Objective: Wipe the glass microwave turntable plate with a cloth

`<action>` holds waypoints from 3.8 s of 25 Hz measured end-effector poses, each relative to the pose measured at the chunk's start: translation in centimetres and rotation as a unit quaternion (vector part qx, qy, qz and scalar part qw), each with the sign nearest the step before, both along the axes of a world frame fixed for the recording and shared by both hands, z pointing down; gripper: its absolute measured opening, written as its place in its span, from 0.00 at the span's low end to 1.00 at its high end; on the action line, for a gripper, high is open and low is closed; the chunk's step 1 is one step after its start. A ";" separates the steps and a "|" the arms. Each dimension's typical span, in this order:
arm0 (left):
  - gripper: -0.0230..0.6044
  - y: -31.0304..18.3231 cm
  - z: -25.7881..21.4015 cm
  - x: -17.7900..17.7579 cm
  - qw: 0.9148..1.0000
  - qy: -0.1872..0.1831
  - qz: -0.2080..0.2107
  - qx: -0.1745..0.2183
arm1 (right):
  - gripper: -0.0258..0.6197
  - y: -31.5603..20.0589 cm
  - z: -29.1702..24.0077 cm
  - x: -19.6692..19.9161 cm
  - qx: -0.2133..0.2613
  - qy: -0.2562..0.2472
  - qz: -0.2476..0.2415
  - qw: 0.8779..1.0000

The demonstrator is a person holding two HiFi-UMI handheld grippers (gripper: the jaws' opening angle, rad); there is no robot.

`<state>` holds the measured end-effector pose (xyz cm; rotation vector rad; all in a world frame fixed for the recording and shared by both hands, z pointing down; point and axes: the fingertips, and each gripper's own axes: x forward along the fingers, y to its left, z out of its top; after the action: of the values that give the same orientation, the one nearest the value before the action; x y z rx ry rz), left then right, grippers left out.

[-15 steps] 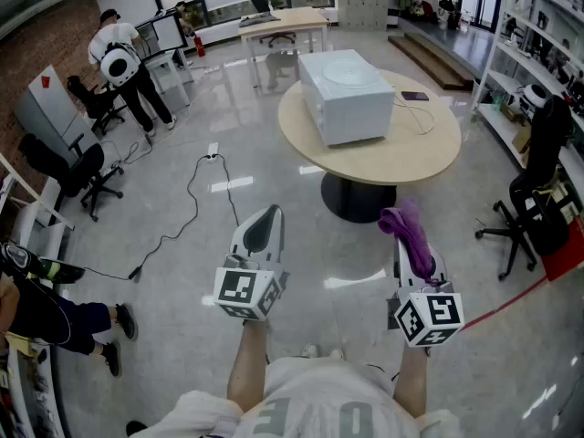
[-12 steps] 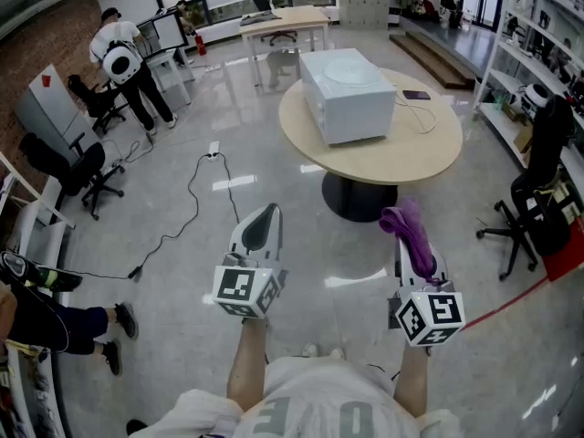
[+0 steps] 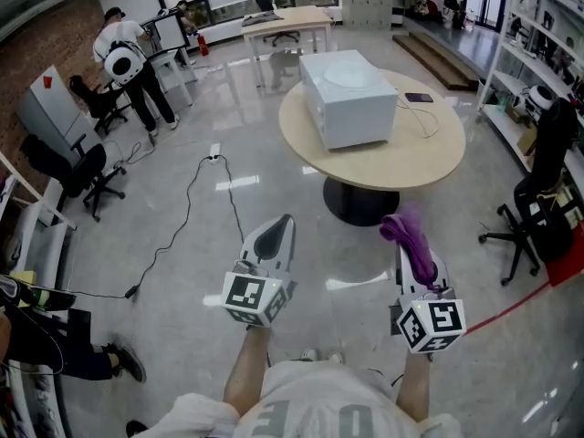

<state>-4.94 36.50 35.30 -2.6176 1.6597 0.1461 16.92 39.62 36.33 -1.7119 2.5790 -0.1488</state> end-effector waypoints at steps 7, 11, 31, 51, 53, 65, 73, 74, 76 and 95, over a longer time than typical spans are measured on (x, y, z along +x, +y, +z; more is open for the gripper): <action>0.03 -0.9 0.9 1.3 1.000 -0.006 0.000 -0.003 | 0.11 -1.4 2.1 1.7 -0.027 -0.033 0.000 0.999; 0.03 -2.7 1.8 0.3 1.000 0.005 -0.016 -0.014 | 0.11 -3.0 3.4 1.8 -0.047 -0.037 -0.003 0.998; 0.03 -32.7 1.1 -4.6 0.999 0.030 0.032 -0.019 | 0.11 -30.9 1.7 -3.8 -0.039 -0.042 0.035 0.998; 0.03 -55.0 3.9 2.5 0.991 -0.039 0.084 -0.101 | 0.11 -51.3 3.2 1.2 -0.061 -0.051 0.031 0.996; 0.03 -56.6 4.1 3.1 0.987 -0.061 0.096 -0.113 | 0.11 -52.5 3.5 1.2 -0.066 -0.053 0.029 0.996; 0.03 -63.9 7.9 4.2 0.953 -0.157 0.131 -0.223 | 0.11 -58.1 1.7 2.4 -0.060 -0.033 0.056 0.996; 0.03 -62.5 8.3 4.4 0.948 -0.156 0.164 -0.225 | 0.11 -58.6 2.8 0.5 -0.078 -0.032 0.056 0.995; 0.03 -62.5 8.3 4.5 0.947 -0.161 0.166 -0.222 | 0.11 -58.7 2.9 0.3 -0.080 -0.031 0.055 0.995; 0.03 -62.4 8.4 4.5 0.946 -0.168 0.169 -0.218 | 0.11 -58.6 3.0 0.1 -0.082 -0.029 0.053 0.995; 0.03 -59.7 8.4 2.5 0.961 -0.126 0.158 -0.191 | 0.11 -56.7 1.8 -4.3 -0.072 0.024 -0.020 0.997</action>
<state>-2.45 -23.17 43.68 -3.0010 1.2855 -0.5302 12.61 -17.07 38.13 -1.7289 2.7008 -0.3064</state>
